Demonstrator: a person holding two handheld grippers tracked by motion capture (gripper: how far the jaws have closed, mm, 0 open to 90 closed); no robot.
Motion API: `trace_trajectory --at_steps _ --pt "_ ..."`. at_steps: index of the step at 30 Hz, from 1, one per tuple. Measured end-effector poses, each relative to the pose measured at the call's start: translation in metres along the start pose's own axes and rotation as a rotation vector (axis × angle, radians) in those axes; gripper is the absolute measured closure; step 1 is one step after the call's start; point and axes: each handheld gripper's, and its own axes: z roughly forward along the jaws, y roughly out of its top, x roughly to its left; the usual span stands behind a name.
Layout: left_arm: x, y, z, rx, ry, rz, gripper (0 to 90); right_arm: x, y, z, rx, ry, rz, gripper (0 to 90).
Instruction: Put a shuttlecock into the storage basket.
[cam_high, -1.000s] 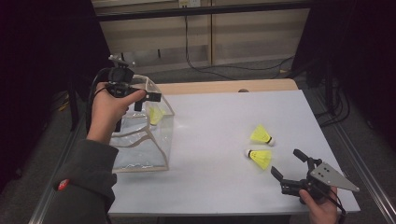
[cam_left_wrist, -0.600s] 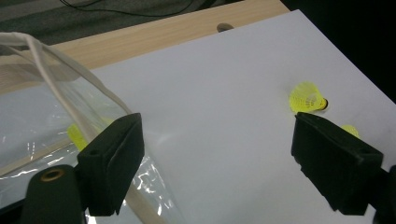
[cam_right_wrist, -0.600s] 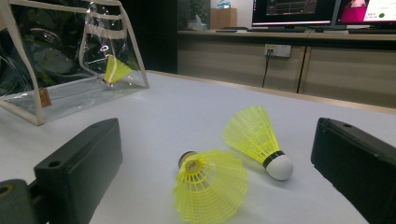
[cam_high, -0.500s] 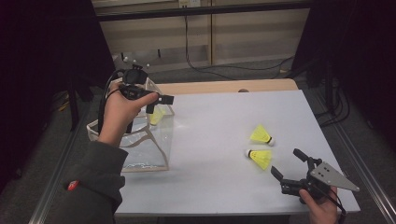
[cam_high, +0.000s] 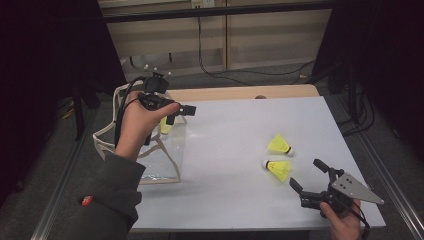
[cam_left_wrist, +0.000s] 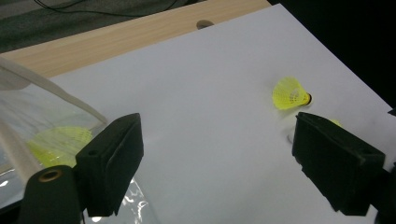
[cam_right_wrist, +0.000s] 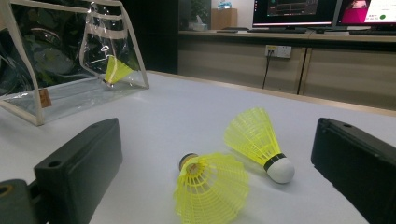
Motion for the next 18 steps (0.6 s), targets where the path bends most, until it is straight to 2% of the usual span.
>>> trace_trajectory --at_steps 18 --pt "-0.022 -0.001 0.02 0.018 -0.053 0.036 13.9 0.0 0.001 0.001 -0.003 0.001 0.004 1.8"
